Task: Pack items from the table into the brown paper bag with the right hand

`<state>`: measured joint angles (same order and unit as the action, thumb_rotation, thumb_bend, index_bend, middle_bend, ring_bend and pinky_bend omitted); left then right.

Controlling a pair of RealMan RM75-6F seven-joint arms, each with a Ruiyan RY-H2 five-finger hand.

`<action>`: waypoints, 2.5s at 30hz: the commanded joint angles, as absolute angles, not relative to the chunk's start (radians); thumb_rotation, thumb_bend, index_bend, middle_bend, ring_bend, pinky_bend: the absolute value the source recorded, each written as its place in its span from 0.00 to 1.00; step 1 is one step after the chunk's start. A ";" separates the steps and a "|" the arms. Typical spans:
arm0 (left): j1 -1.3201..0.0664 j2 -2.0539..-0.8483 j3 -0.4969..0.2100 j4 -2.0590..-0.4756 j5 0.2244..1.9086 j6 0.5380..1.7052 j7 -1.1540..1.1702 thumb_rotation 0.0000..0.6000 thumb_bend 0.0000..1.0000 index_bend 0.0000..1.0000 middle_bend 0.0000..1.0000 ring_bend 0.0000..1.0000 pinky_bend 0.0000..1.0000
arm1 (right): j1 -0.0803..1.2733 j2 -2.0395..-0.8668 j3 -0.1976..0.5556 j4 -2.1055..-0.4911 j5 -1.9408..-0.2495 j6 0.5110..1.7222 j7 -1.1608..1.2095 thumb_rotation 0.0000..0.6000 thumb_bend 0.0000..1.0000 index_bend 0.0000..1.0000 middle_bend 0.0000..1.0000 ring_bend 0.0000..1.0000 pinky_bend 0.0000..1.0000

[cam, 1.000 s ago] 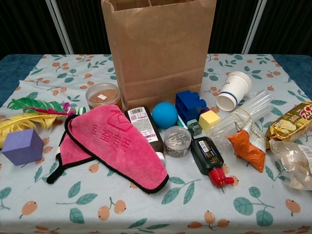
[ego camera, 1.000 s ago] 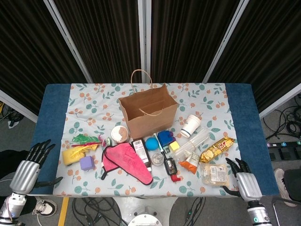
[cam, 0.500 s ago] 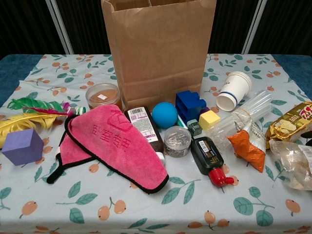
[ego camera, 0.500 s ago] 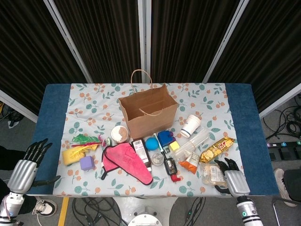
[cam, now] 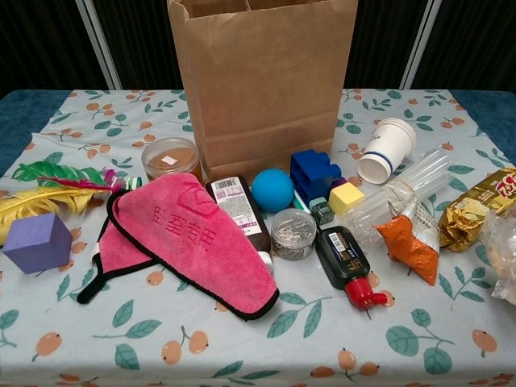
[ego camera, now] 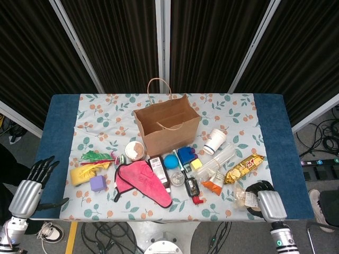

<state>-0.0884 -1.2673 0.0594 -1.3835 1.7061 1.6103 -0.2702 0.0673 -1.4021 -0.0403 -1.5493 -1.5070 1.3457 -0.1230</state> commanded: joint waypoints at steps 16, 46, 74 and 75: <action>-0.094 -1.253 0.067 -1.415 1.706 1.593 -0.287 0.74 0.00 0.06 0.07 0.03 0.07 | 0.377 -1.139 0.390 -2.088 -1.402 1.338 -0.503 1.00 0.22 0.47 0.40 0.25 0.19; -0.162 -1.268 0.016 -1.374 1.640 1.496 -0.322 0.74 0.00 0.06 0.07 0.03 0.07 | 1.044 -1.718 0.626 -1.441 -0.863 1.156 -0.376 1.00 0.21 0.47 0.40 0.25 0.19; -0.168 -1.269 0.025 -1.382 1.652 1.508 -0.324 0.74 0.00 0.06 0.07 0.03 0.07 | 0.959 -1.627 0.563 -1.587 -0.889 1.171 -0.240 1.00 0.00 0.20 0.25 0.07 0.02; -0.169 -1.269 0.025 -1.383 1.652 1.508 -0.324 0.74 0.00 0.06 0.07 0.03 0.07 | 0.957 -1.624 0.566 -1.590 -0.891 1.178 -0.239 1.00 0.00 0.20 0.25 0.07 0.02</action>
<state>-0.1688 -1.2690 0.0252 -1.3830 1.6522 1.5082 -0.3244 0.9586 -1.6268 0.5632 -1.5866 -0.8882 1.1727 -0.2407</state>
